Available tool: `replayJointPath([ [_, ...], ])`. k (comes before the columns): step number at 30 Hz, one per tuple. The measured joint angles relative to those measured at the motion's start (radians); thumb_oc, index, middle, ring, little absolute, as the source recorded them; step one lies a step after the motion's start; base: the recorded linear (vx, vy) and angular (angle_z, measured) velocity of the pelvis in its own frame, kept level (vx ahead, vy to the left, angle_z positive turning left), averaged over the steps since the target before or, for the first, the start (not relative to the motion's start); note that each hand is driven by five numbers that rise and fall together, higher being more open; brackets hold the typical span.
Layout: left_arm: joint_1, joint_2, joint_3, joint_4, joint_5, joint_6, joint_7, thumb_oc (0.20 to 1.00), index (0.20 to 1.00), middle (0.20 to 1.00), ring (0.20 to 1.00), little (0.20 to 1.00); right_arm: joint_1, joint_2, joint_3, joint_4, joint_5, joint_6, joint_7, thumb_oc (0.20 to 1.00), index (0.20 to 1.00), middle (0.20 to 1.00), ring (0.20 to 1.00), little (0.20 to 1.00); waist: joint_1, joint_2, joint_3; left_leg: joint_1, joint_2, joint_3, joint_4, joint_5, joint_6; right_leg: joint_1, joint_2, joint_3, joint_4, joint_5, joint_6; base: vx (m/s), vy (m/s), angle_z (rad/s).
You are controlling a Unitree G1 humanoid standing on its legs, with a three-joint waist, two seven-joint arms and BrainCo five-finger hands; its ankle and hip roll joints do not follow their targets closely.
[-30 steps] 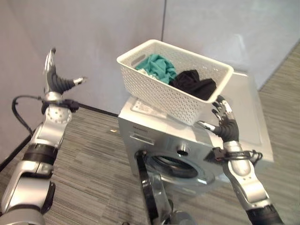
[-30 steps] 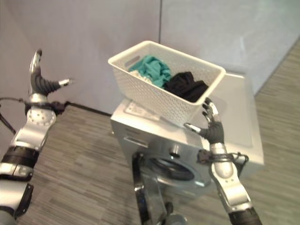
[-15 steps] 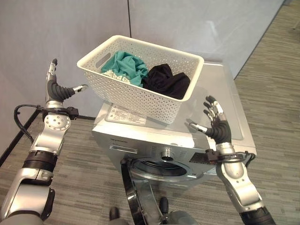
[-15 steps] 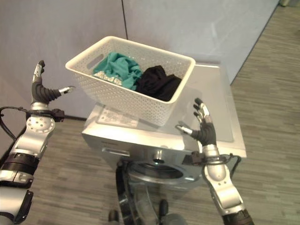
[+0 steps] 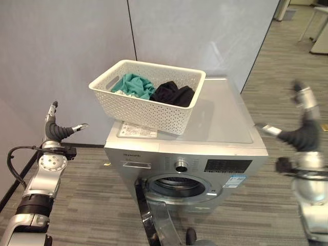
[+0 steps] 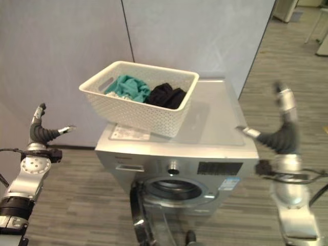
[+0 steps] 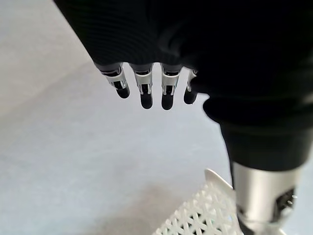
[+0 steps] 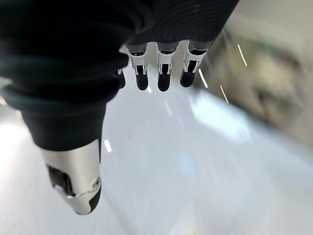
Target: Grab the laundry basket,head to the washer,open it,put in the laundry and shut it.
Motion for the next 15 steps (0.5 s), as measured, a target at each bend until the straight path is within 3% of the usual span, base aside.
replayJointPath([
  [5, 0.058, -0.023, 0.008, -0.016, 0.037, 0.0, -0.032, 1.0, 1.0, 1.0, 1.0, 1.0, 0.001, -0.007, -0.025, -0.046, -0.077, -0.005, -0.02, 1.0, 1.0, 1.0, 1.0, 1.0, -0.024, -0.015, -0.008, -0.001, -0.008, -0.022, 0.0, 0.007, -0.002, 0.002, -0.004, -0.002, 0.0, 0.014, -0.005, -0.01, 0.007, 0.08],
  [9, 0.081, -0.071, 0.002, -0.028, 0.036, 0.0, -0.062, 1.0, 1.0, 1.0, 1.0, 1.0, -0.106, -0.131, 0.012, 0.002, -0.073, -0.005, -0.018, 1.0, 1.0, 1.0, 1.0, 1.0, -0.006, -0.033, -0.017, -0.002, -0.009, -0.023, 0.0, 0.004, -0.006, 0.006, -0.005, -0.001, 0.0, 0.014, -0.004, -0.01, 0.001, 0.01],
  [10, 0.079, -0.078, -0.016, -0.033, 0.036, 0.0, -0.069, 1.0, 1.0, 1.0, 1.0, 1.0, -0.181, -0.225, 0.085, 0.052, -0.068, -0.007, -0.003, 1.0, 1.0, 1.0, 1.0, 1.0, -0.003, -0.047, -0.03, -0.003, -0.009, -0.024, 0.0, 0.004, -0.006, 0.005, -0.005, -0.001, 0.0, 0.014, -0.004, 0.0, 0.0, 0.0],
  [12, 0.075, -0.077, -0.034, -0.043, 0.036, -0.004, -0.074, 1.0, 1.0, 1.0, 1.0, 1.0, -0.254, -0.271, 0.164, 0.1, -0.066, -0.01, 0.013, 1.0, 1.0, 1.0, 1.0, 1.0, 0.008, -0.069, -0.042, -0.008, -0.008, -0.025, 0.0, 0.004, -0.006, 0.0, -0.004, -0.002, 0.0, 0.014, -0.004, -0.01, 0.002, -0.03],
  [13, 0.056, -0.078, -0.073, -0.039, 0.033, -0.004, -0.081, 1.0, 1.0, 1.0, 1.0, 1.0, -0.408, -0.298, 0.33, 0.208, -0.042, -0.006, 0.033, 1.0, 1.0, 1.0, 1.0, 1.0, 0.019, -0.089, -0.052, -0.013, -0.009, -0.027, 0.0, 0.004, -0.006, -0.004, -0.005, -0.003, 0.0, 0.014, -0.004, 0.0, 0.0, 0.0],
  [14, 0.035, -0.078, -0.105, -0.039, 0.034, -0.005, -0.09, 1.0, 1.0, 1.0, 1.0, 1.0, -0.477, -0.308, 0.405, 0.263, -0.033, -0.001, 0.05, 1.0, 1.0, 1.0, 1.0, 1.0, 0.018, -0.099, -0.059, -0.021, -0.011, -0.03, 0.0, 0.004, -0.006, -0.011, -0.006, -0.002, 0.0, 0.014, -0.003, -0.02, 0.002, 0.17],
  [15, 0.005, -0.08, -0.151, -0.043, 0.033, -0.014, -0.1, 1.0, 1.0, 1.0, 1.0, 1.0, -0.564, -0.317, 0.509, 0.335, -0.014, 0.006, 0.08, 1.0, 1.0, 1.0, 1.0, 1.0, 0.042, -0.118, -0.06, -0.033, -0.013, -0.051, 0.0, 0.005, -0.006, -0.011, -0.01, -0.022, 0.0, 0.015, -0.003, -0.02, 0.009, 0.3],
])
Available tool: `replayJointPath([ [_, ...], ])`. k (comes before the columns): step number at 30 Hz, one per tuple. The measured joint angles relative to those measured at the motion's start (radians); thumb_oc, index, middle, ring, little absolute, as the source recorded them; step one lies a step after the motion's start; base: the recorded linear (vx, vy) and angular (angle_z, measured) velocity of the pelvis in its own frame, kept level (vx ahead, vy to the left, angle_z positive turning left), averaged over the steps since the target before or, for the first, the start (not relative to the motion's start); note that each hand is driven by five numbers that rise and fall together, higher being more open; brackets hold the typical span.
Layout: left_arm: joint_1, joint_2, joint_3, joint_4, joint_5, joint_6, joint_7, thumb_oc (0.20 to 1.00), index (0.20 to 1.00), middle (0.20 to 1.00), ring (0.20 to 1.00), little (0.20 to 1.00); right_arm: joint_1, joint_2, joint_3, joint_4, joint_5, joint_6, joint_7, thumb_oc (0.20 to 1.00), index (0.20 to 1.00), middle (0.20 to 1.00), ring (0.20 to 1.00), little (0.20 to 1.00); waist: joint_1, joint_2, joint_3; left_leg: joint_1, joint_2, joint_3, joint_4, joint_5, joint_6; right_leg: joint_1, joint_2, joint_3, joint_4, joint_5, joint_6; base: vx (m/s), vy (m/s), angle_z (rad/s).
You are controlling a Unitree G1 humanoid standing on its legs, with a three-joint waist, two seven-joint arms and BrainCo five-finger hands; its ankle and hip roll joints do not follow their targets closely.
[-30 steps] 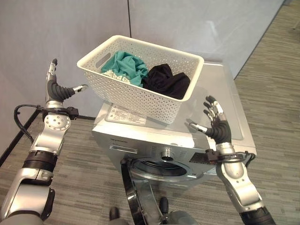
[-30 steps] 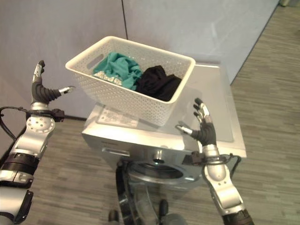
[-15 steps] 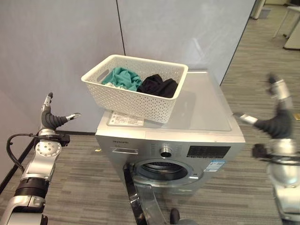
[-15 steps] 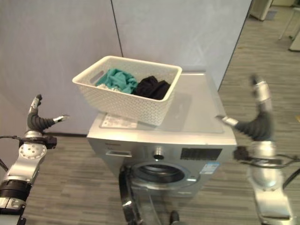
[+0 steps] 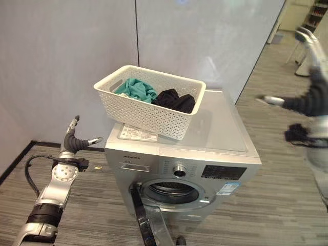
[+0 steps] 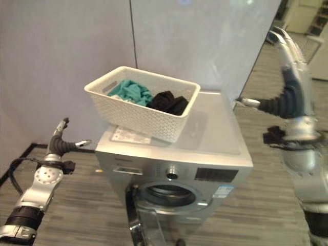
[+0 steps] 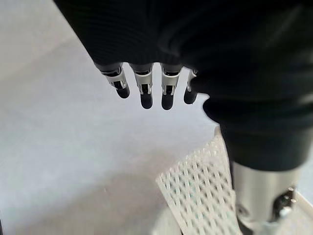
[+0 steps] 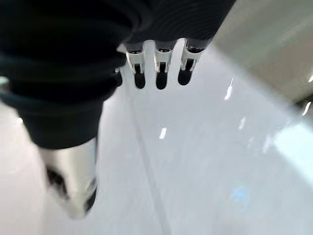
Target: Grab the laundry basket,head to the washer,open it,put in the laundry and shut it.
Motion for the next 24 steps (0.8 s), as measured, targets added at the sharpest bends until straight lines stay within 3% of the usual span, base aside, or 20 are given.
replayJointPath([
  [3, -0.023, -0.016, -0.03, 0.001, -0.008, -0.006, -0.004, 1.0, 1.0, 1.0, 1.0, 1.0, -0.119, 0.014, 0.147, 0.161, 0.058, 0.027, 0.042, 1.0, 1.0, 1.0, 1.0, 1.0, 0.048, -0.027, -0.001, -0.013, -0.002, -0.026, 0.0, 0.007, 0.003, 0.004, -0.005, -0.023, 0.0, 0.0, 0.001, -0.03, 0.004, 0.31],
  [5, -0.025, -0.013, -0.036, 0.006, -0.013, -0.007, -0.004, 1.0, 1.0, 1.0, 1.0, 1.0, -0.284, 0.015, 0.318, 0.349, 0.058, 0.065, 0.064, 1.0, 1.0, 1.0, 1.0, 1.0, 0.069, -0.037, 0.014, -0.031, -0.009, -0.052, 0.001, 0.012, 0.003, 0.002, -0.014, -0.048, 0.0, -0.001, 0.001, -0.03, -0.008, 0.41],
  [6, -0.028, -0.012, -0.036, 0.007, -0.018, -0.007, -0.005, 1.0, 1.0, 1.0, 1.0, 1.0, -0.32, 0.023, 0.345, 0.395, 0.061, 0.075, 0.077, 1.0, 1.0, 1.0, 1.0, 1.0, 0.071, -0.039, 0.02, -0.037, -0.011, -0.059, 0.003, 0.016, 0.003, -0.001, -0.017, -0.059, 0.0, 0.0, 0.003, -0.03, -0.016, 0.46],
  [8, -0.03, -0.01, -0.037, 0.008, -0.019, -0.008, -0.004, 1.0, 1.0, 1.0, 1.0, 1.0, -0.335, 0.035, 0.355, 0.422, 0.074, 0.082, 0.086, 1.0, 1.0, 1.0, 1.0, 1.0, 0.099, -0.042, 0.039, -0.052, -0.016, -0.082, 0.005, 0.022, -0.001, 0.0, -0.021, -0.07, 0.0, 0.007, 0.001, -0.03, -0.02, 0.36],
  [13, -0.042, 0.004, -0.003, 0.011, -0.04, -0.007, -0.004, 1.0, 1.0, 1.0, 1.0, 1.0, -0.436, 0.084, 0.43, 0.558, 0.086, 0.102, 0.153, 1.0, 1.0, 1.0, 1.0, 1.0, 0.121, -0.045, 0.104, -0.074, -0.018, -0.116, 0.006, 0.029, -0.005, 0.001, -0.023, -0.087, 0.008, 0.01, 0.0, -0.02, -0.014, 0.22],
  [24, -0.041, 0.001, 0.005, 0.007, -0.057, -0.005, -0.046, 1.0, 1.0, 1.0, 1.0, 1.0, -0.562, 0.105, 0.588, 0.688, 0.231, 0.145, 0.381, 1.0, 1.0, 1.0, 1.0, 1.0, 0.11, -0.038, 0.123, -0.072, -0.013, -0.115, 0.005, 0.026, -0.001, 0.003, -0.02, -0.086, 0.0, 0.004, 0.001, 0.0, -0.001, 0.01],
])
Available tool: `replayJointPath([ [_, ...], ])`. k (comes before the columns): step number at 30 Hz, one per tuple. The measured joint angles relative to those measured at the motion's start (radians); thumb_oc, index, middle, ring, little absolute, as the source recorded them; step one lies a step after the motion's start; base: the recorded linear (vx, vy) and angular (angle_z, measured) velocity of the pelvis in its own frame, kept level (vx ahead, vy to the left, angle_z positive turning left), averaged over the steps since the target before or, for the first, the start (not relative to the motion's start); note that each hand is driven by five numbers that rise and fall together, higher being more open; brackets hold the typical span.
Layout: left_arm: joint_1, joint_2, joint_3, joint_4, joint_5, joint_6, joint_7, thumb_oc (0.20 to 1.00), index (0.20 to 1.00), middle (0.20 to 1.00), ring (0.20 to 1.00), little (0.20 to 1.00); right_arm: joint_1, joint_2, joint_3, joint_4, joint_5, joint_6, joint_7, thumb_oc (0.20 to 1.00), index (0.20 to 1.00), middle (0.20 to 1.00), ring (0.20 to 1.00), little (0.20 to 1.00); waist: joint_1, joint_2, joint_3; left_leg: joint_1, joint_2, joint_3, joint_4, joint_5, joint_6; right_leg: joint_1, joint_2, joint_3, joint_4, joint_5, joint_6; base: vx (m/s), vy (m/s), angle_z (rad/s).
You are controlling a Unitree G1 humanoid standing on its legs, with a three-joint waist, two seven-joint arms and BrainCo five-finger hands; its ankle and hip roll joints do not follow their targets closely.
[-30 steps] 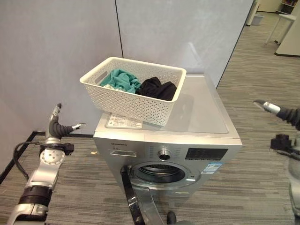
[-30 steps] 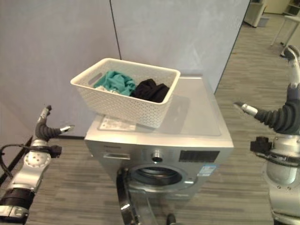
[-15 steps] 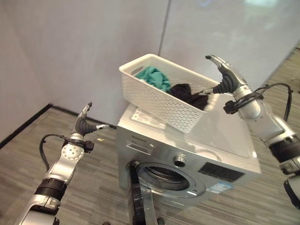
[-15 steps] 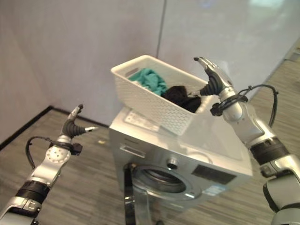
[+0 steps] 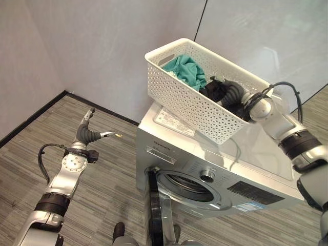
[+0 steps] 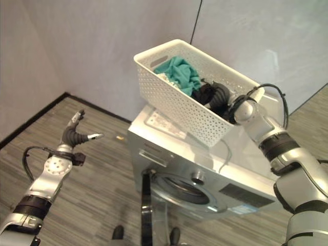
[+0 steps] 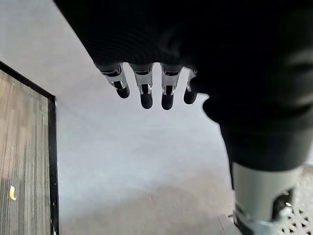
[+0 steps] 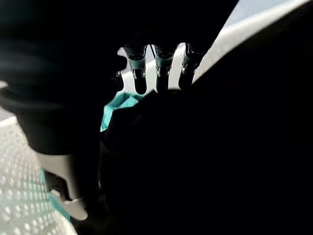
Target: Grab the laundry basket,head to the washer,open it,put in the laundry and shut it.
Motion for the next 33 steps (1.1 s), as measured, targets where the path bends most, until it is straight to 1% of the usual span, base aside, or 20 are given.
replayJointPath([
  [5, 0.03, -0.002, 0.029, -0.038, 0.0, 0.012, -0.027, 1.0, 1.0, 1.0, 1.0, 1.0, 0.001, -0.03, 0.024, -0.03, 0.002, 0.007, 0.061, 1.0, 1.0, 1.0, 1.0, 1.0, -0.013, 0.0, 0.0, 0.0, 0.0, 0.0, 0.0, 0.0, 0.0, 0.0, 0.0, 0.0, 0.0, 0.0, 0.0, 0.0, 0.0, 0.0],
  [6, 0.036, -0.002, 0.031, -0.042, 0.0, 0.015, -0.036, 1.0, 1.0, 1.0, 1.0, 1.0, 0.025, -0.068, 0.022, -0.073, 0.003, 0.006, 0.073, 1.0, 1.0, 1.0, 1.0, 1.0, -0.017, 0.0, 0.0, 0.001, -0.001, 0.0, 0.0, 0.0, 0.0, 0.0, 0.0, 0.0, 0.0, 0.0, 0.0, 0.0, 0.0, 0.0],
  [8, 0.042, -0.002, 0.032, -0.044, 0.0, 0.017, -0.042, 1.0, 1.0, 1.0, 1.0, 1.0, 0.04, -0.094, 0.023, -0.1, 0.003, 0.007, 0.091, 1.0, 1.0, 1.0, 1.0, 1.0, -0.023, 0.001, 0.001, 0.002, -0.001, 0.003, 0.0, 0.0, 0.0, 0.0, 0.0, 0.002, 0.0, 0.0, 0.0, 0.01, -0.005, -0.02],
  [9, 0.043, -0.003, 0.032, -0.045, 0.0, 0.019, -0.051, 1.0, 1.0, 1.0, 1.0, 1.0, 0.067, -0.142, 0.022, -0.15, 0.008, 0.006, 0.102, 1.0, 1.0, 1.0, 1.0, 1.0, -0.027, 0.002, 0.001, 0.003, -0.001, 0.004, 0.0, 0.0, 0.0, 0.0, 0.0, 0.004, 0.0, 0.0, 0.0, 0.01, -0.009, -0.04],
  [14, 0.045, -0.006, 0.032, -0.056, 0.001, 0.02, -0.077, 1.0, 1.0, 1.0, 1.0, 1.0, 0.127, -0.255, 0.001, -0.216, 0.034, 0.005, 0.136, 1.0, 1.0, 1.0, 1.0, 1.0, -0.034, 0.012, 0.008, 0.013, 0.0, 0.01, 0.0, -0.001, 0.001, 0.005, 0.0, 0.01, 0.0, -0.002, 0.002, 0.01, -0.01, -0.06],
  [16, 0.045, -0.007, 0.032, -0.058, 0.001, 0.02, -0.082, 1.0, 1.0, 1.0, 1.0, 1.0, 0.135, -0.286, 0.001, -0.234, 0.034, 0.004, 0.153, 1.0, 1.0, 1.0, 1.0, 1.0, -0.044, 0.017, 0.011, 0.018, 0.001, 0.011, 0.0, -0.001, 0.001, 0.01, 0.0, 0.012, 0.0, -0.008, 0.001, 0.01, -0.003, 0.02],
  [18, 0.045, -0.007, 0.03, -0.061, 0.001, 0.02, -0.091, 1.0, 1.0, 1.0, 1.0, 1.0, 0.16, -0.347, -0.007, -0.272, 0.036, 0.002, 0.161, 1.0, 1.0, 1.0, 1.0, 1.0, -0.05, 0.021, 0.014, 0.018, 0.001, 0.009, 0.0, -0.001, 0.001, 0.012, 0.0, 0.01, 0.0, -0.014, 0.007, 0.02, -0.002, 0.05],
  [19, 0.046, -0.007, 0.03, -0.063, 0.001, 0.02, -0.097, 1.0, 1.0, 1.0, 1.0, 1.0, 0.18, -0.369, -0.029, -0.284, 0.041, -0.001, 0.168, 1.0, 1.0, 1.0, 1.0, 1.0, -0.051, 0.022, 0.015, 0.018, 0.001, 0.009, 0.0, -0.001, 0.001, 0.012, 0.0, 0.01, 0.0, -0.014, 0.007, 0.0, 0.0, 0.0],
  [21, 0.045, -0.008, 0.028, -0.064, 0.001, 0.02, -0.105, 1.0, 1.0, 1.0, 1.0, 1.0, 0.194, -0.381, -0.053, -0.281, 0.041, -0.001, 0.174, 1.0, 1.0, 1.0, 1.0, 1.0, -0.059, 0.022, 0.015, 0.018, 0.001, 0.011, 0.0, -0.001, 0.001, 0.011, 0.0, 0.012, 0.0, -0.014, 0.007, 0.01, 0.003, -0.02],
  [22, 0.045, -0.008, 0.021, -0.067, 0.001, 0.02, -0.113, 1.0, 1.0, 1.0, 1.0, 1.0, 0.228, -0.386, -0.092, -0.27, 0.041, -0.006, 0.175, 1.0, 1.0, 1.0, 1.0, 1.0, -0.064, 0.022, 0.015, 0.019, 0.0, 0.013, 0.0, -0.001, 0.001, 0.01, -0.001, 0.015, 0.0, -0.014, 0.007, 0.01, 0.006, -0.05],
  [26, 0.045, -0.008, 0.02, -0.071, 0.0, 0.02, -0.116, 1.0, 1.0, 1.0, 1.0, 1.0, 0.238, -0.383, -0.106, -0.255, 0.041, -0.007, 0.173, 1.0, 1.0, 1.0, 1.0, 1.0, -0.076, 0.026, 0.014, 0.021, 0.0, 0.021, 0.0, -0.002, 0.002, 0.007, -0.001, 0.025, 0.0, -0.012, 0.006, 0.01, 0.004, -0.08],
  [27, 0.045, -0.008, 0.018, -0.073, 0.0, 0.02, -0.116, 1.0, 1.0, 1.0, 1.0, 1.0, 0.239, -0.382, -0.107, -0.258, 0.041, -0.01, 0.168, 1.0, 1.0, 1.0, 1.0, 1.0, -0.077, 0.03, 0.012, 0.021, 0.0, 0.029, 0.0, -0.002, 0.003, 0.004, -0.001, 0.03, 0.0, -0.005, -0.002, 0.01, 0.005, -0.11],
  [33, 0.046, -0.01, 0.017, -0.073, 0.0, 0.02, -0.117, 1.0, 1.0, 1.0, 1.0, 1.0, 0.24, -0.38, -0.107, -0.255, 0.039, -0.024, 0.165, 1.0, 1.0, 1.0, 1.0, 1.0, -0.077, 0.041, 0.003, 0.021, -0.001, 0.027, 0.0, -0.003, 0.003, 0.005, -0.001, 0.029, 0.0, -0.003, -0.002, 0.0, 0.002, 0.0],
])
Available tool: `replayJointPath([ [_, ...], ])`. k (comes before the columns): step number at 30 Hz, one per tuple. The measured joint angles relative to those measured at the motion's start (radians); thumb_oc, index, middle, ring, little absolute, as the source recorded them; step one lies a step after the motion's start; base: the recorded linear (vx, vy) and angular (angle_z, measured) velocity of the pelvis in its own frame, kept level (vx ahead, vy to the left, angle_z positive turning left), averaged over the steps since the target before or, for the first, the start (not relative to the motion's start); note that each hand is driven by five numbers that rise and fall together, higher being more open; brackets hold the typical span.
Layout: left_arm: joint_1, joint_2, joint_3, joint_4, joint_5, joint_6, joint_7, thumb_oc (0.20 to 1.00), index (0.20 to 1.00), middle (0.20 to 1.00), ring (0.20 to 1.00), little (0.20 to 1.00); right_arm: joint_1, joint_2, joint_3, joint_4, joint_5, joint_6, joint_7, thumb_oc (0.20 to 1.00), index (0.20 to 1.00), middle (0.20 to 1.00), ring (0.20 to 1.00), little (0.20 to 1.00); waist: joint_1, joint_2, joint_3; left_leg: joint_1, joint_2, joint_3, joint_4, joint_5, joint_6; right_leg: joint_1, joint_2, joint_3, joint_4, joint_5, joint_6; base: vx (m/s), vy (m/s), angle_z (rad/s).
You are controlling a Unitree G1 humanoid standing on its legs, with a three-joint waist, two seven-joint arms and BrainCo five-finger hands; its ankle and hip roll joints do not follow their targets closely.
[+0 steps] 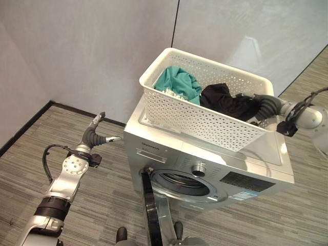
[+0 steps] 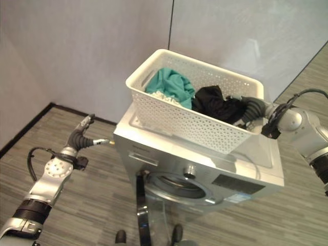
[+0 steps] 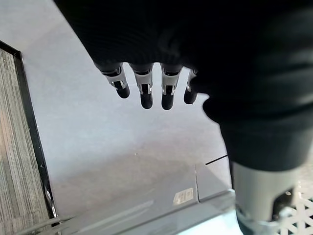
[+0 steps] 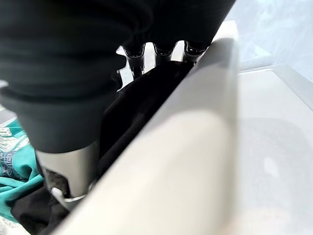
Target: Grab the laundry basket,head to the washer,open it,put in the laundry and shut it.
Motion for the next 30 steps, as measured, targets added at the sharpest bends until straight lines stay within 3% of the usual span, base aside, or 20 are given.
replayJointPath([
  [7, 0.008, 0.0, 0.001, 0.0, 0.0, 0.002, -0.001, 1.0, 1.0, 1.0, 1.0, 1.0, 0.011, 0.0, 0.004, 0.033, -0.068, -0.001, 0.004, 1.0, 1.0, 1.0, 1.0, 1.0, 0.009, 0.01, -0.017, 0.008, -0.001, -0.018, -0.001, 0.0, 0.0, 0.016, -0.001, -0.013, 0.0, -0.003, 0.0, -0.01, -0.006, 0.05],
  [14, 0.047, -0.008, 0.001, 0.0, 0.001, 0.008, -0.023, 1.0, 1.0, 1.0, 1.0, 1.0, 0.012, -0.016, 0.026, 0.089, -0.193, -0.006, 0.032, 1.0, 1.0, 1.0, 1.0, 1.0, 0.021, 0.001, -0.036, 0.011, -0.002, -0.024, -0.002, 0.001, 0.0, 0.026, -0.003, -0.025, 0.0, -0.008, 0.003, 0.0, -0.007, 0.05],
  [30, 0.063, -0.029, 0.0, 0.001, 0.001, 0.015, -0.038, 1.0, 1.0, 1.0, 1.0, 1.0, 0.04, -0.016, 0.023, 0.252, -0.304, -0.012, 0.039, 1.0, 1.0, 1.0, 1.0, 1.0, 0.022, -0.001, -0.039, 0.006, -0.002, -0.045, 0.0, 0.002, -0.001, 0.03, -0.003, -0.037, 0.0, -0.009, 0.002, 0.0, -0.002, 0.02],
])
